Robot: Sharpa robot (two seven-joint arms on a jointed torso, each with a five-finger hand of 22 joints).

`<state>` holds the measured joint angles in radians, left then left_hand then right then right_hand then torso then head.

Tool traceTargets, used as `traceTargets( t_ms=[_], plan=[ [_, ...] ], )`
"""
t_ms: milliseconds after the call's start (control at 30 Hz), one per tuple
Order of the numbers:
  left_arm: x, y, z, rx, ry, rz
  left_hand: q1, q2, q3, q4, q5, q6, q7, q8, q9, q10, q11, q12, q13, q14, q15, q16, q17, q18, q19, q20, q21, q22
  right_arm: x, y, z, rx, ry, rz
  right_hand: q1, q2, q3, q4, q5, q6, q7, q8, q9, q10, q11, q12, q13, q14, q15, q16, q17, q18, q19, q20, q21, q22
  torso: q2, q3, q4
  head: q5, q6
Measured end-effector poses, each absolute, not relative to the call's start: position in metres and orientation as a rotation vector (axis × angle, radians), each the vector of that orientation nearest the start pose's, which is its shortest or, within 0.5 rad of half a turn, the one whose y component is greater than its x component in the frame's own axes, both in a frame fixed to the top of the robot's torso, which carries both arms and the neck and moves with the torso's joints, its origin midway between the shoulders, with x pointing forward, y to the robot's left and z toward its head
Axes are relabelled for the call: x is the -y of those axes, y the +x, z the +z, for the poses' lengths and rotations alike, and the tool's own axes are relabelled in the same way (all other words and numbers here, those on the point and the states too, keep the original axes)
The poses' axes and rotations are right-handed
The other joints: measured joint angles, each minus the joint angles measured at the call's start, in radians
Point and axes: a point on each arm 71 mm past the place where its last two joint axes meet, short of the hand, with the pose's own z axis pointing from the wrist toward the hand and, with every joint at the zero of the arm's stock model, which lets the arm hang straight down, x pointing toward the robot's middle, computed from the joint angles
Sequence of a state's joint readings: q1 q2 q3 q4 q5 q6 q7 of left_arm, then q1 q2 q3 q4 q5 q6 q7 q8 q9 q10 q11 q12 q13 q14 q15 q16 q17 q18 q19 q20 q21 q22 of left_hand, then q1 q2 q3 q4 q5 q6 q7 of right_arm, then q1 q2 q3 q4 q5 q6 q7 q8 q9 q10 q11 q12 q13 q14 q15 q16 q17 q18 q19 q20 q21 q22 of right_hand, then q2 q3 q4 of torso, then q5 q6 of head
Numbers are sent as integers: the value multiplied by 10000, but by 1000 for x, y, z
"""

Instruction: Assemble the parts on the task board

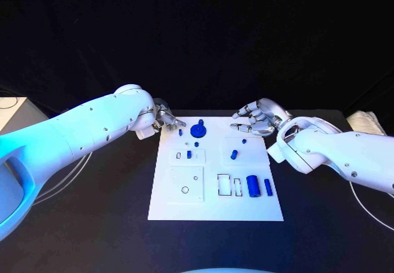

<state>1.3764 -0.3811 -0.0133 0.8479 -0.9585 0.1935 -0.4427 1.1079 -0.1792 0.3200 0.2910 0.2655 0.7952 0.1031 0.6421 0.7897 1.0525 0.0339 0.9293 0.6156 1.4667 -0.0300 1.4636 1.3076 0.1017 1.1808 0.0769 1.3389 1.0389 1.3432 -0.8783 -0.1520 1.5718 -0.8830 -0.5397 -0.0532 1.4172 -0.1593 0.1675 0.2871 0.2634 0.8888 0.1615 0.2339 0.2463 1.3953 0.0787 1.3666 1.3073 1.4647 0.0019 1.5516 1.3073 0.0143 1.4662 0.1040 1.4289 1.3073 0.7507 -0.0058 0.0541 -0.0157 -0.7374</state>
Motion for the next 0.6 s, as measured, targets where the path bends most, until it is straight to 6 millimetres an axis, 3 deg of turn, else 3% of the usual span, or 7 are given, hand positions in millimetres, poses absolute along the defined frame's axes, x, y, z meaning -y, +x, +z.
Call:
traceTargets(
  t_ms=[100, 600],
  plan=[
    [-167, 608, -153, -21770, -3655, -4256, 0, 0, -2, 2, 0, 0, 0, 0, -14, 0, 0, 0, 0, 0, 0, 0, 0, -2, 0, 0, 0, 26, 219, 492, -149, -15705, 3914, 8510, 0, 0, 0, 0, 0, 0, 0, 0, 0, 0, 0, 0, 0, 0, 0, -41, 0, 154, 0, 0, -61, 0, 1, -1, 0, -12, -12],
    [-169, 608, -157, -22045, -3594, -4162, 64, 64, -27, 27, 0, 0, 0, 0, -58, 1, 0, 0, 1, 0, 0, 51, 0, -12, 39, 38, 0, 120, 218, 492, -148, -15623, 3917, 8554, 0, 0, 0, 0, 0, 0, 0, 0, 1, 0, 0, 0, 0, 0, 0, -41, 4, 154, 0, 0, -61, 7, -17, 1, 16, -56, -64]
  ],
)
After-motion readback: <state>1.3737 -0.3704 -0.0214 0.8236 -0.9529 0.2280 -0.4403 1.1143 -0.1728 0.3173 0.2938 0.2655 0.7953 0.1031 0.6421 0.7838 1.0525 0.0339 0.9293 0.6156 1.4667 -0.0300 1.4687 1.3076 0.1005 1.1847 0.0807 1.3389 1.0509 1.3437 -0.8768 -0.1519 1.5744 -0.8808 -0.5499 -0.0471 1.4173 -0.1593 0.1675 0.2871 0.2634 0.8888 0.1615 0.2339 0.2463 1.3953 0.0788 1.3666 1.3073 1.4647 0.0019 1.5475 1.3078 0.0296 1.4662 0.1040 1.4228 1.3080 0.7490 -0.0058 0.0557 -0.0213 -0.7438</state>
